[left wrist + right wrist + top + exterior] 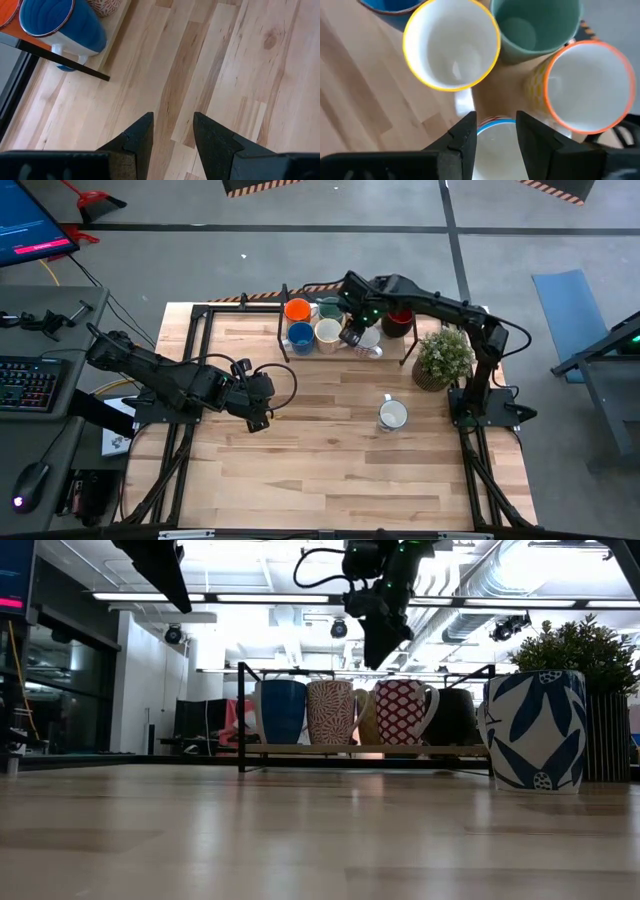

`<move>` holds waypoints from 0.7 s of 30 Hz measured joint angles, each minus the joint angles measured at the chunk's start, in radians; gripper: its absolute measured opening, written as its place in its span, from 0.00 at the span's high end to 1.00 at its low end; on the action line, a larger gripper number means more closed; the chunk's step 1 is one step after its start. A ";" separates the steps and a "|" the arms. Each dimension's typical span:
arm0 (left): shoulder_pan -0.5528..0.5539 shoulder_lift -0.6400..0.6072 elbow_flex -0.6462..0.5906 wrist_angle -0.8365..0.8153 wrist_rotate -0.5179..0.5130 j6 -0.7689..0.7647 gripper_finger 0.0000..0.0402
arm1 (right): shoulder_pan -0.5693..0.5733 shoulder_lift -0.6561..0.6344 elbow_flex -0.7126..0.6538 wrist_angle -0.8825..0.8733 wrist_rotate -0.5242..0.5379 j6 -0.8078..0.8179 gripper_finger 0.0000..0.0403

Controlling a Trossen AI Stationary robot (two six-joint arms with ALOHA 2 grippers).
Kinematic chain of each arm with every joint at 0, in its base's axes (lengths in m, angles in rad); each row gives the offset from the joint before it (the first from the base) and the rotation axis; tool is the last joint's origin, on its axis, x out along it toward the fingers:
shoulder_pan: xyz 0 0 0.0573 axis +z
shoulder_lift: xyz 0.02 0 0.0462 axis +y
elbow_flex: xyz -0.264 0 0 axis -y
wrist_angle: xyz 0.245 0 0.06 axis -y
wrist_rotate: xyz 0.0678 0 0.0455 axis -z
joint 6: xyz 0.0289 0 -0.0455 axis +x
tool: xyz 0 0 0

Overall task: Place coffee mugs
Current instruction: Adjust the red patterned mug on the shelf

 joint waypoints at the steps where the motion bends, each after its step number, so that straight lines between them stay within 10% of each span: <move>1: 0.000 0.000 0.000 0.000 0.000 0.000 0.68 | 0.002 0.000 0.000 0.004 0.014 -0.003 0.72; 21: 0.000 0.000 0.000 0.000 0.000 0.000 0.68 | 0.004 0.000 0.000 -0.022 -0.003 -0.042 0.92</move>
